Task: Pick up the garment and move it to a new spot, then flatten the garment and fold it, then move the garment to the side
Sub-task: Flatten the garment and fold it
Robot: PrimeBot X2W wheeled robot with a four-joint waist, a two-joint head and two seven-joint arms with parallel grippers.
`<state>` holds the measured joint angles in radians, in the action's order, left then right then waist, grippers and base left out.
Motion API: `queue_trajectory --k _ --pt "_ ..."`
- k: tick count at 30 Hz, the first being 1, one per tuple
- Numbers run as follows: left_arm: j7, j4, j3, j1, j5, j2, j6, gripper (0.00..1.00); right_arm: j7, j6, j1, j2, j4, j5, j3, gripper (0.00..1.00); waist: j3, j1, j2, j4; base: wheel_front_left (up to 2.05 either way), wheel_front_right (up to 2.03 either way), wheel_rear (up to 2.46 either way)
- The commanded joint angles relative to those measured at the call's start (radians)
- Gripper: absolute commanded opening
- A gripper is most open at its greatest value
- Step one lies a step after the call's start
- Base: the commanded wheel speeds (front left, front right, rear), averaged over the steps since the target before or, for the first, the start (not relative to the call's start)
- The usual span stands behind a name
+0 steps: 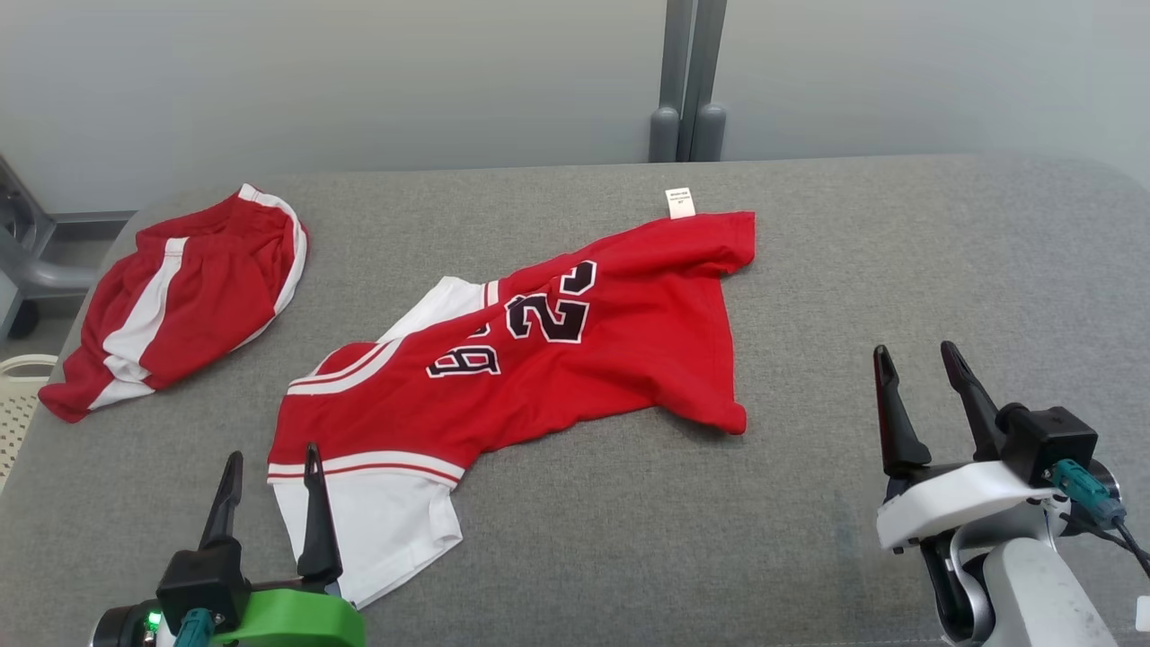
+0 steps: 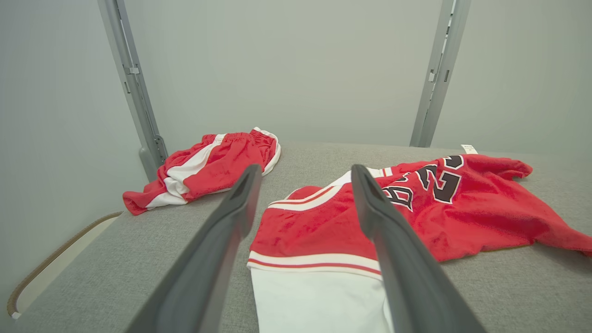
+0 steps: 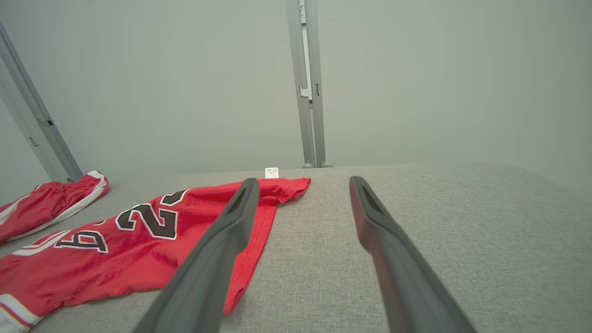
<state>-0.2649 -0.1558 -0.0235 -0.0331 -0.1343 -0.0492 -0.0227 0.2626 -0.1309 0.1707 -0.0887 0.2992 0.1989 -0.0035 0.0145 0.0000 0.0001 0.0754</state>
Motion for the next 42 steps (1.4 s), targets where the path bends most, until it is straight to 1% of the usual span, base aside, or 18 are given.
queue_trajectory --k 1,6,16,24,42 --pt "0.0 0.008 0.01 -0.013 0.009 -0.003 -0.004 1.0 0.002 0.0 -0.021 0.005 -0.012 -0.011 -0.003 1.0 0.008 0.0 -0.0001 -0.01 0.0 0.0 0.0" --pt "0.0 0.019 0.021 -0.027 0.033 -0.012 0.002 1.0 0.002 0.0 -0.079 0.024 -0.05 -0.029 -0.013 1.0 0.019 0.0 -0.0001 -0.02 0.0 0.0 0.0" --pt "0.0 0.002 0.029 -0.043 0.004 -0.018 0.057 1.0 -0.029 0.0 -0.161 0.036 -0.09 -0.006 0.014 1.0 0.035 0.0 -0.0001 -0.031 0.0 0.0 0.0" --pt "0.0 -0.013 0.031 -0.047 -0.004 -0.016 0.066 1.0 -0.032 0.0 -0.166 0.037 -0.087 0.023 0.028 1.0 0.035 0.0 -0.0001 -0.031 0.0 0.0 0.0" --pt "0.0 -0.021 0.036 -0.034 0.004 -0.012 0.064 1.0 -0.024 0.0 -0.148 0.037 -0.067 0.035 0.036 1.0 0.027 0.0 -0.0001 -0.037 0.0 0.0 0.0"
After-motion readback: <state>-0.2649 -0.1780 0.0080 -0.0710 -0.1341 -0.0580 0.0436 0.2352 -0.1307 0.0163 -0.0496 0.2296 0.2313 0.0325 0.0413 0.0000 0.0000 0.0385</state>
